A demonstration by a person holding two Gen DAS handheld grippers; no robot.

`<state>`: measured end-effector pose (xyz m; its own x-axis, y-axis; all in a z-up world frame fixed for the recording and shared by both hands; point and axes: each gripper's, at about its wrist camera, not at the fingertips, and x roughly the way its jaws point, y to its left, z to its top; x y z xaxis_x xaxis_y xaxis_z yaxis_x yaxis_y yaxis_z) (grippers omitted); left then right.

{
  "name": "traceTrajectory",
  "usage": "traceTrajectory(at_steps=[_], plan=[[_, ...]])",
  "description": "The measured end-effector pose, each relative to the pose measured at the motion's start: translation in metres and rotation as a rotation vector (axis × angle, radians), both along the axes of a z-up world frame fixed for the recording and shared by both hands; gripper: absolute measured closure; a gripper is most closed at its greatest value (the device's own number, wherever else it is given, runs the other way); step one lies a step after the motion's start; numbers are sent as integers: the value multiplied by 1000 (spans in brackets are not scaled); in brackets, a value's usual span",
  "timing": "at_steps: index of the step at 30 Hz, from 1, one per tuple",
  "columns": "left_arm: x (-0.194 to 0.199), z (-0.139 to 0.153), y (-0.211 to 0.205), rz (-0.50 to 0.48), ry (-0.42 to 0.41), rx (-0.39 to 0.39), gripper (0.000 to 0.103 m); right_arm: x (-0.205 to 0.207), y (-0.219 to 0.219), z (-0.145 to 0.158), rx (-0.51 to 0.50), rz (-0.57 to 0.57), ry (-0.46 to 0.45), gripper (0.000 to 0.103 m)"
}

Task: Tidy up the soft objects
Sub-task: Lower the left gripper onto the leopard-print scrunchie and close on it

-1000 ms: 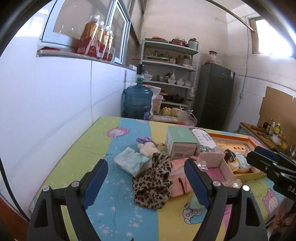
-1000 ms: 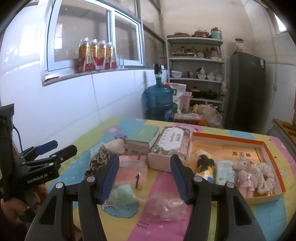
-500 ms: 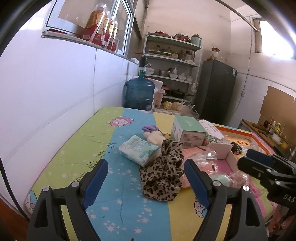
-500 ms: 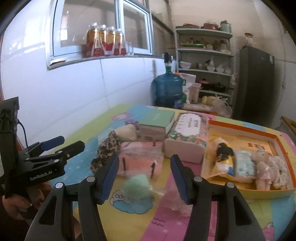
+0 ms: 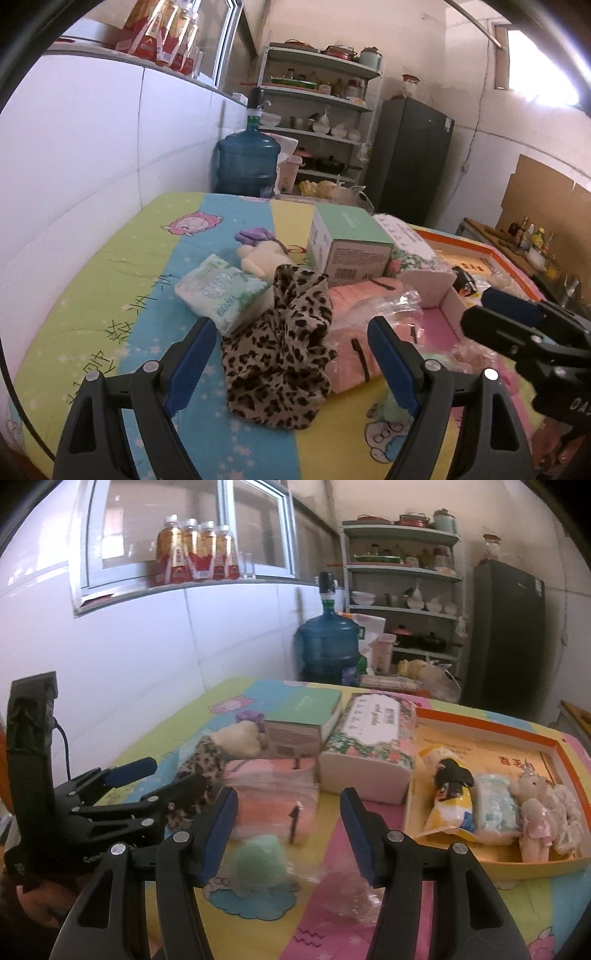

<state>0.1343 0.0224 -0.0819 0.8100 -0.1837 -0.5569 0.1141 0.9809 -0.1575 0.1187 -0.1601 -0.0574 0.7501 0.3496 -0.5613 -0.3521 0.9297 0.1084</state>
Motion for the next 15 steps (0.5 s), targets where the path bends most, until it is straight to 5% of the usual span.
traceTrajectory(at_steps=[3, 6, 15], plan=[[5, -3, 1, 13, 2, 6, 20, 6, -2, -4, 4, -3, 10, 44], [10, -8, 1, 11, 18, 5, 33, 14, 0, -10, 6, 6, 29, 44], [13, -11, 8, 5, 14, 4, 87, 34, 7, -26, 19, 26, 80, 44]])
